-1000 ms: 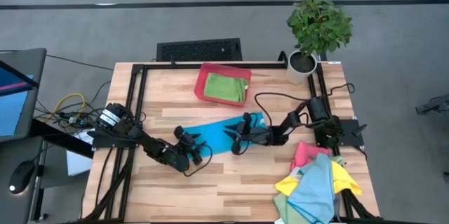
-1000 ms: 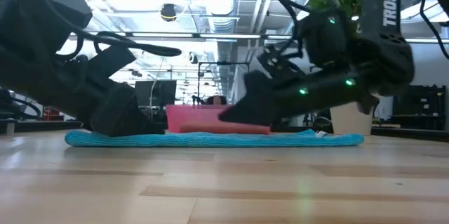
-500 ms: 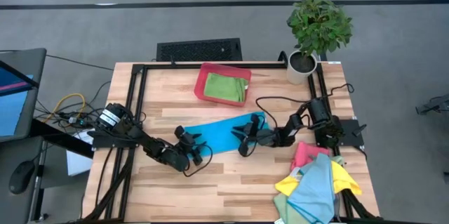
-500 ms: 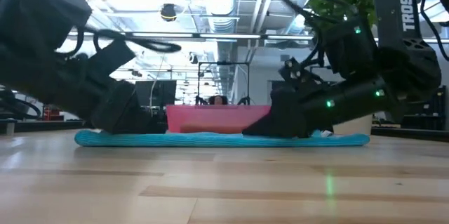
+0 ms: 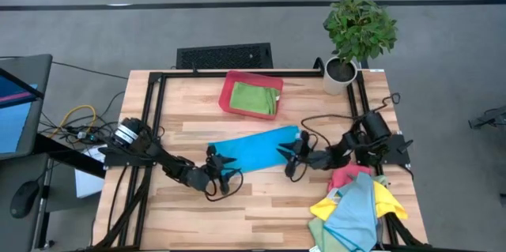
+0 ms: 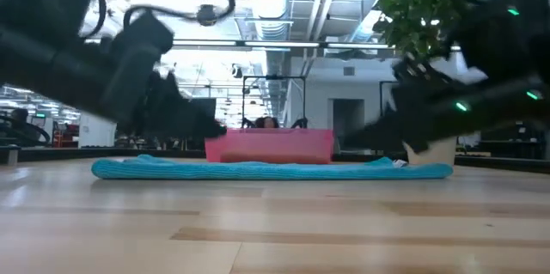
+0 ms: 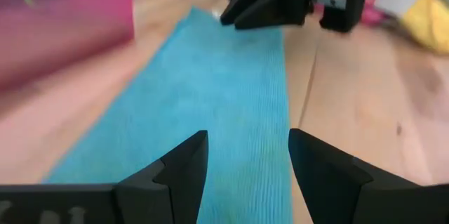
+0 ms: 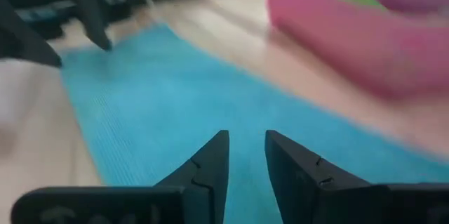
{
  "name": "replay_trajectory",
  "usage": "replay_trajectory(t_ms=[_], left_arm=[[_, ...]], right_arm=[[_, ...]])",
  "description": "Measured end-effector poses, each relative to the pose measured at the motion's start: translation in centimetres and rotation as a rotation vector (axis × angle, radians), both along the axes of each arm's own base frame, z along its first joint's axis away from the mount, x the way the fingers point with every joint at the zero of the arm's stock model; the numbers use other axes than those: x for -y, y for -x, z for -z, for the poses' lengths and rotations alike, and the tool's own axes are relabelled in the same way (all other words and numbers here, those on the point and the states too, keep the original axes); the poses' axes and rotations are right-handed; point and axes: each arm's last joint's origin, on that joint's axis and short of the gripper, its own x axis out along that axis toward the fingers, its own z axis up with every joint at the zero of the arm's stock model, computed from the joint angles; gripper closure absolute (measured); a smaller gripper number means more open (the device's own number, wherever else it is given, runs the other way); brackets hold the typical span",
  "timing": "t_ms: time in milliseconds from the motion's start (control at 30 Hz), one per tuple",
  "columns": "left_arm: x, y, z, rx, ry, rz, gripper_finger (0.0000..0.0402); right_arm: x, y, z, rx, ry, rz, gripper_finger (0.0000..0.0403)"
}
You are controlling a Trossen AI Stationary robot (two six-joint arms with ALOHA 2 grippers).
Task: Fold microfiber towels
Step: Fold the blue microfiber cloth
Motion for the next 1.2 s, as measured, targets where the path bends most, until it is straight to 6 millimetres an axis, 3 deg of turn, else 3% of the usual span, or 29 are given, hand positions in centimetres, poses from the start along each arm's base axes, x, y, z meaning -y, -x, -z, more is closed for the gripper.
replay_trajectory(t_ms=[133,400,567,800,967,1200], left_arm=[[0.3,-0.3,1.8,-0.036,0.029,0.006,0.021],[0.5,-0.5,2.5,-0.044,0.032,-0.007,0.021],[0.6,-0.6,0.8,-0.026,0.008,0.023,0.021],[0.7,-0.4,-2.9,-0.001,-0.033,0.054,0.021],[1.3,0.3,-4.6,-0.001,-0.042,0.11,0.021],[1.8,0.7,-4.9,-0.003,-0.002,0.14,0.021]], right_arm=[[-0.6,1.5,1.9,-0.05,-0.013,0.038,0.0282],[-1.3,1.0,3.0,-0.055,0.043,0.054,0.0282],[-1.7,1.6,0.3,0.035,0.052,-0.008,0.0282],[-1.7,4.1,-3.0,0.116,0.038,-0.045,0.0282],[-1.6,5.9,-3.0,0.067,-0.087,-0.044,0.0273],[-1.0,7.3,-2.6,-0.115,-0.477,-0.068,0.0214]])
